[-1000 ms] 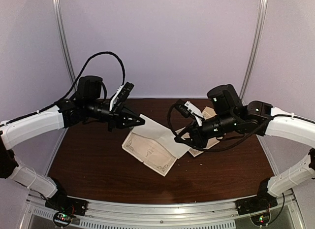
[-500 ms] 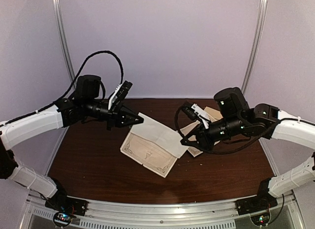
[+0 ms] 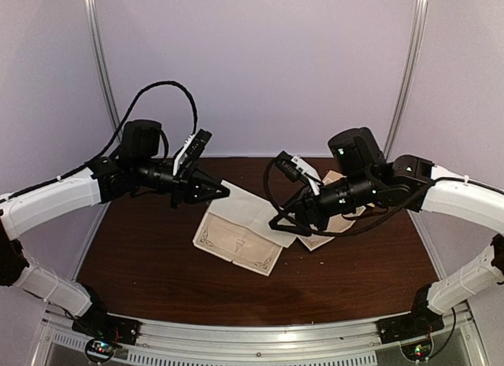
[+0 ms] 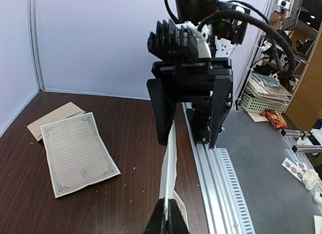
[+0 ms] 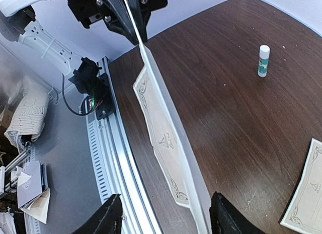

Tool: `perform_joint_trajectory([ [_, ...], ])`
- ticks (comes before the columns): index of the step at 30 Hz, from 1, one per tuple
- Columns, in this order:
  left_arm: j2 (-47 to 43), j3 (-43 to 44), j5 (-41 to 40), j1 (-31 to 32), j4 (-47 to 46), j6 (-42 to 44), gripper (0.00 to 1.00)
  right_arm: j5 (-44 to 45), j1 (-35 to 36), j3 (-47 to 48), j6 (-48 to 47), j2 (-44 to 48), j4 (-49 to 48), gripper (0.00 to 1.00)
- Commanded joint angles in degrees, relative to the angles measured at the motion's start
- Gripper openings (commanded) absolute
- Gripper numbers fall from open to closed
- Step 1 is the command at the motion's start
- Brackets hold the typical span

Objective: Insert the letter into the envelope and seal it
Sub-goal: Fold the letter.

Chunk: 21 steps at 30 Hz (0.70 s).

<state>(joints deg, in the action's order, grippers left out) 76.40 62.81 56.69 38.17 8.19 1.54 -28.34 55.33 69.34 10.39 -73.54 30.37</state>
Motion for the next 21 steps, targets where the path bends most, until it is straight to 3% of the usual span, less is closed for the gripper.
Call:
perform_joint_trajectory([
  [1, 0.1, 1.69, 1.12, -0.38, -0.79, 0.83, 0.0, -2.85, 0.04, 6.57, -4.4, -5.39, -1.04, 0.6],
  [4, 0.06, 1.63, 1.0, -0.38, -0.78, 0.83, 0.0, -4.41, 0.03, 10.43, -6.56, -9.2, 0.49, 0.52],
  [12, 0.15, 1.61, -0.39, -0.38, -0.8, 0.77, 0.0, -5.25, 0.04, 11.29, -7.56, -10.46, 0.98, 0.03],
  [15, 0.01, 1.7, -1.85, -0.38, -0.68, 0.7, 0.02, -3.82, 0.04, 9.17, -6.18, -9.0, -1.65, 0.0],
  [18, -1.81, 0.95, -5.78, -0.43, -3.11, -1.22, 0.42, -0.33, -0.03, 6.09, -3.9, -6.54, -6.02, 0.0],
  [21, -6.29, -1.75, -11.91, -0.84, -9.41, -7.48, 0.66, 3.89, -0.09, 1.78, -1.31, -3.41, -11.74, 0.0],
])
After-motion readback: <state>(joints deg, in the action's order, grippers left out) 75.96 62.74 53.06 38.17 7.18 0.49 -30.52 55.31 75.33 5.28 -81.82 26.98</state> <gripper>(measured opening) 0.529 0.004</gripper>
